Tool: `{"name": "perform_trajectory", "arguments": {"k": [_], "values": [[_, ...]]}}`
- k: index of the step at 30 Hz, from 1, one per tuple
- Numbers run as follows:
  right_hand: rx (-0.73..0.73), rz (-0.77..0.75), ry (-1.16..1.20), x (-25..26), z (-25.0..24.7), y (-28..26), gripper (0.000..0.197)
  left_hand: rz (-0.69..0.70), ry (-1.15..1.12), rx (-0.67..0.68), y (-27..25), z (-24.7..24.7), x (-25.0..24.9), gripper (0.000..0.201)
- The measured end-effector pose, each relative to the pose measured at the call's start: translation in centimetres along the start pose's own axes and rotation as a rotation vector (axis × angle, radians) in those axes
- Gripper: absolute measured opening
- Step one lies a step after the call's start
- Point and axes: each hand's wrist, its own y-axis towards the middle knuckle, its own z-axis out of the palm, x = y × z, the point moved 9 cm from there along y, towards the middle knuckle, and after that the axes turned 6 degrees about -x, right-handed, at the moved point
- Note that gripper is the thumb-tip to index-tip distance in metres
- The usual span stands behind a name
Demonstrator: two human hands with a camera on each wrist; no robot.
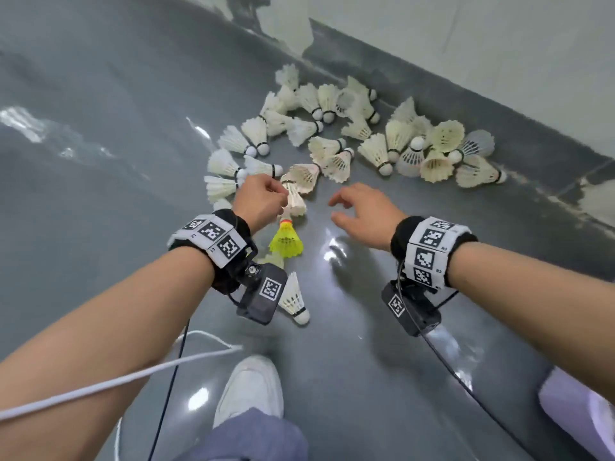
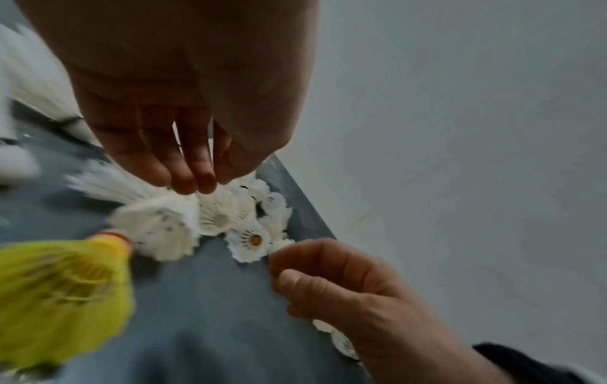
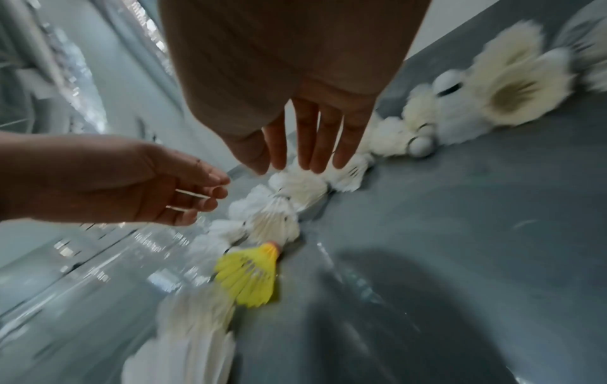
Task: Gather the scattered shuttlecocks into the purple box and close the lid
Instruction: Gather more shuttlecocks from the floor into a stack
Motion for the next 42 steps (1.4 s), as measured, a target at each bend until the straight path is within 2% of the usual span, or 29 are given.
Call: {"name": "perform_trajectory", "arguments": {"k": [4, 7, 10, 13, 16, 18, 21, 25, 28, 30, 31, 33, 35, 36, 38, 40, 42], "values": [[0.212, -0.159, -0.058, 5.4, 5.9, 0.1, 0.028, -0.094, 0.051, -0.063, -0.4, -2.6, 5.4, 0.024], [0.311, -0.226, -0.090, 7.1, 9.2, -0.5, 0.035, -0.152, 0.089, -0.062, -0.8, -3.1, 7.7, 0.021], [0.356, -0.242, -0.114, 7.4, 11.0, -0.9, 0.062, -0.197, 0.187, 0.053, -1.5, -2.2, 9.0, 0.004], [0.400, -0.226, -0.168, 6.9, 12.3, -1.3, 0.101, -0.290, 0.295, 0.206, -2.6, -1.0, 10.5, 0.021], [0.455, -0.214, -0.209, 6.4, 13.5, -1.8, 0.116, -0.392, 0.214, 0.291, -3.6, 0.0, 11.3, 0.015], [0.469, -0.169, -0.192, 5.9, 13.8, -1.8, 0.110, -0.441, 0.111, 0.312, -3.8, 0.7, 11.2, 0.006], [0.427, -0.104, -0.144, 5.4, 13.2, -1.3, 0.087, -0.479, -0.065, 0.251, -3.5, 0.7, 10.6, 0.007], [0.284, -0.067, 0.018, 5.6, 9.2, -0.1, 0.071, -0.406, -0.176, 0.180, -2.3, -0.3, 8.6, 0.004], [0.134, 0.127, 0.470, 5.0, 6.1, 1.5, 0.056, -0.383, -0.270, 0.230, -1.6, -0.6, 7.0, 0.022], [-0.049, 0.197, 0.596, 4.0, 4.2, 2.5, 0.053, -0.383, -0.365, 0.325, -1.6, -0.3, 5.5, 0.041], [-0.100, 0.192, 0.604, 3.9, 3.7, 2.8, 0.049, -0.376, -0.404, 0.385, -1.7, -0.1, 4.8, 0.050], [-0.100, 0.156, 0.584, 5.0, 3.2, 3.0, 0.045, -0.331, -0.443, 0.497, -2.4, 0.7, 3.3, 0.058], [-0.003, 0.118, 0.543, 6.3, 3.7, 3.0, 0.045, -0.223, -0.418, 0.547, -2.8, 1.3, 2.3, 0.048], [0.059, 0.100, 0.494, 6.8, 4.1, 2.8, 0.046, -0.159, -0.404, 0.527, -2.6, 1.2, 2.1, 0.042], [0.093, 0.058, 0.382, 7.3, 4.4, 2.5, 0.060, -0.081, -0.401, 0.480, -1.8, 0.8, 2.5, 0.036], [0.041, 0.027, 0.306, 7.1, 4.3, 2.3, 0.072, -0.121, -0.426, 0.454, -1.2, 0.6, 3.8, 0.030], [0.019, 0.016, 0.190, 6.4, 4.7, 2.9, 0.073, -0.132, -0.487, 0.383, -0.2, 0.0, 4.9, 0.018]]}}
